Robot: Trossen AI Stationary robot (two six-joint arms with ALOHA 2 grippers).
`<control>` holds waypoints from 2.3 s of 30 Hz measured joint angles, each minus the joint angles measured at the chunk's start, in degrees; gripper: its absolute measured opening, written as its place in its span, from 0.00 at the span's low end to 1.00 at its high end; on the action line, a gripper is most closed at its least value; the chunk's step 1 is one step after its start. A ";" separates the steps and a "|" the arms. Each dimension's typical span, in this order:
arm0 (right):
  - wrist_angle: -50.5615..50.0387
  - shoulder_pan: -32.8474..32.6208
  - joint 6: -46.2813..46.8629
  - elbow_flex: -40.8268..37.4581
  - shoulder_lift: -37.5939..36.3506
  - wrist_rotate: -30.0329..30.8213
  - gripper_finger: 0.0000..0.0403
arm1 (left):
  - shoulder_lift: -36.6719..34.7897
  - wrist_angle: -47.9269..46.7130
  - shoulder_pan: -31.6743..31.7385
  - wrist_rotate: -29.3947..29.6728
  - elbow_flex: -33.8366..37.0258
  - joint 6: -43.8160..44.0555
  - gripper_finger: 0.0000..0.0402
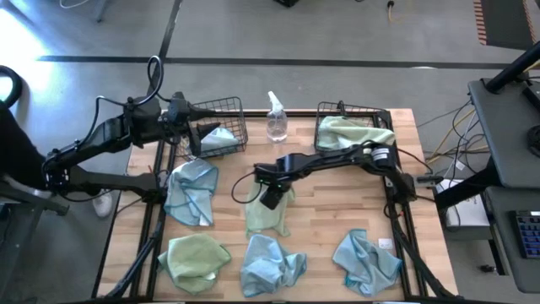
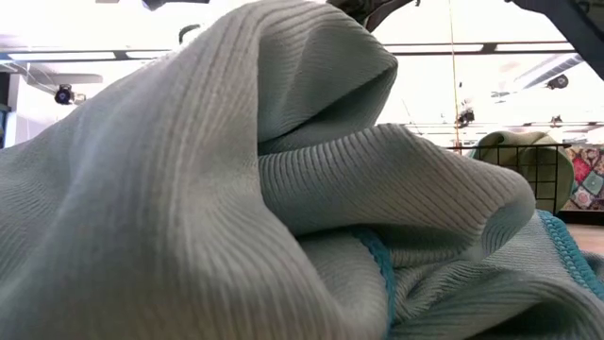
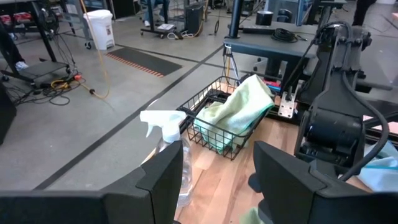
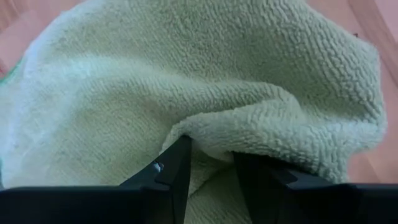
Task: Sort microfiber towel by color & place in baskets
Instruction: Put the green microfiber cloth into the right wire basket
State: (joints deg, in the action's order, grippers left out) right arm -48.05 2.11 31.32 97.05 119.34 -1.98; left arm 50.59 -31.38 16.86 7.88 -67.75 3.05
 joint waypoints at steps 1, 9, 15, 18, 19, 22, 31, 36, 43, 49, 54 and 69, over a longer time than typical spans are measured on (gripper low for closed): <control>0.08 0.02 -0.36 0.48 0.39 0.00 0.29 | 0.00 -0.01 -0.01 0.01 -0.01 0.00 0.45; 0.26 0.01 -1.96 4.14 3.38 -1.68 0.28 | 0.00 -0.06 0.00 0.02 0.00 -0.14 0.45; 0.13 0.02 -2.13 4.92 4.22 -2.97 0.19 | 0.00 -0.06 -0.02 0.02 0.00 -0.16 0.45; 0.16 0.01 -2.13 4.92 4.22 -2.99 0.14 | 0.00 -0.06 0.00 0.02 0.00 -0.18 0.45; 0.18 0.02 -2.12 4.92 4.22 -2.99 0.12 | 0.00 -0.04 0.00 0.02 -0.01 -0.28 0.45; 0.20 0.02 -2.10 4.92 4.22 -2.99 0.07 | 0.00 -0.04 -0.02 0.02 0.00 -0.41 0.45; 0.26 0.02 -1.81 4.90 4.20 -3.02 0.04 | 0.00 -0.01 0.00 0.02 0.00 -0.42 0.45; 0.37 0.02 -1.76 4.90 4.20 -2.99 0.04 | 0.00 -0.01 -0.01 0.02 0.00 -0.42 0.45; 0.39 0.02 -2.11 4.88 4.20 -2.56 0.10 | 0.00 -0.01 -0.01 0.02 0.00 -0.42 0.45; 0.39 0.02 -2.57 4.88 4.20 -2.54 0.23 | 0.00 -0.01 0.00 0.02 0.00 -0.42 0.45; 0.40 -0.11 -1.95 4.79 3.81 -3.01 0.34 | 0.01 -0.01 0.00 0.02 0.00 -0.42 0.45; 1.27 -0.11 -3.79 9.70 1.43 -6.01 0.45 | 0.04 -0.01 0.00 0.02 0.00 -0.12 0.45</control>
State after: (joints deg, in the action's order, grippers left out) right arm -46.78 2.00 27.54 106.75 120.77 -7.99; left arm 50.63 -31.40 16.86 7.90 -67.75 2.94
